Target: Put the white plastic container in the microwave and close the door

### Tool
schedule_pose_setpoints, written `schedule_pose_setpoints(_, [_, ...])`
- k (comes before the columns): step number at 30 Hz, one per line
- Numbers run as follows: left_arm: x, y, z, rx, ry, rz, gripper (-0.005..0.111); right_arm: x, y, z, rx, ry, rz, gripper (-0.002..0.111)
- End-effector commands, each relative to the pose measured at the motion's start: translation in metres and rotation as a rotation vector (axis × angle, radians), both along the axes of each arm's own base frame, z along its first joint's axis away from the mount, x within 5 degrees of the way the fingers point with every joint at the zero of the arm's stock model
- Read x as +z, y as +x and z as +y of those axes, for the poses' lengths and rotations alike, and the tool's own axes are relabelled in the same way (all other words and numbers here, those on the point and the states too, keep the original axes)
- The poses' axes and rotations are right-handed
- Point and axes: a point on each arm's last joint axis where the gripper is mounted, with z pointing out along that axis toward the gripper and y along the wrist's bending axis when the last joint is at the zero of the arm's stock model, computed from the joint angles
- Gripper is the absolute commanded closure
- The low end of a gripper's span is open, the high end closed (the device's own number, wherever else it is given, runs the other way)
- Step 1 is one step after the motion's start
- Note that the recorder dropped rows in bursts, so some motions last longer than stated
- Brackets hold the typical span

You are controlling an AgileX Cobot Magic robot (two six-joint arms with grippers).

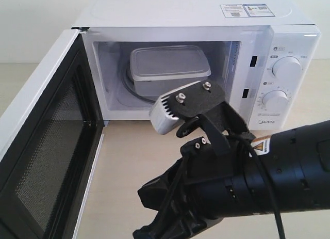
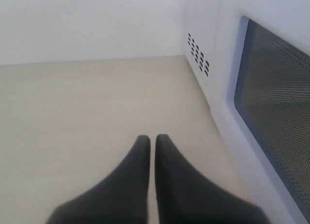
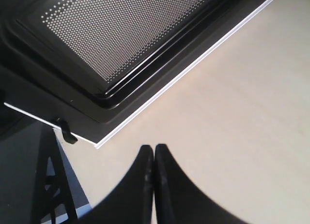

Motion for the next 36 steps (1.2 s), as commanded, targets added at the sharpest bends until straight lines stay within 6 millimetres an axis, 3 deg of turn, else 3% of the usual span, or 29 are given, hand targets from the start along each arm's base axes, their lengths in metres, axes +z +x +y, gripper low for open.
schedule_pose_setpoints(1, [-0.001, 0.0, 0.0, 0.004, -0.016, -0.001, 0.102, 0.001, -0.002, 0.0, 0.008, 0.002, -0.001, 0.108])
schedule_pose_setpoints(12, [-0.001, 0.0, 0.0, 0.004, -0.016, -0.001, 0.102, 0.001, -0.001, -0.002, 0.052, -0.037, -0.07, 0.108])
schedule_pose_setpoints(17, [-0.001, 0.0, 0.0, 0.004, -0.016, -0.001, 0.102, 0.012, -0.002, -0.02, -0.015, 0.017, -0.095, 0.108])
schedule_pose_setpoints(24, [-0.001, 0.0, 0.0, 0.004, -0.016, -0.001, 0.102, 0.052, -0.004, -0.084, -0.302, 0.235, -0.151, 0.108])
schedule_pose_setpoints(28, [-0.001, 0.0, 0.0, 0.004, -0.016, -0.001, 0.102, 0.062, -0.022, -0.126, -0.439, 0.302, -0.294, 0.108])
schedule_pose_setpoints(32, [-0.001, 0.0, 0.0, 0.004, -0.016, -0.001, 0.102, 0.061, -0.048, -0.159, -0.565, 0.332, -0.488, 0.108])
schedule_pose_setpoints(36, [-0.001, 0.0, 0.0, 0.004, -0.016, -0.001, 0.102, 0.042, -0.07, -0.177, -0.721, 0.338, -0.609, 0.108])
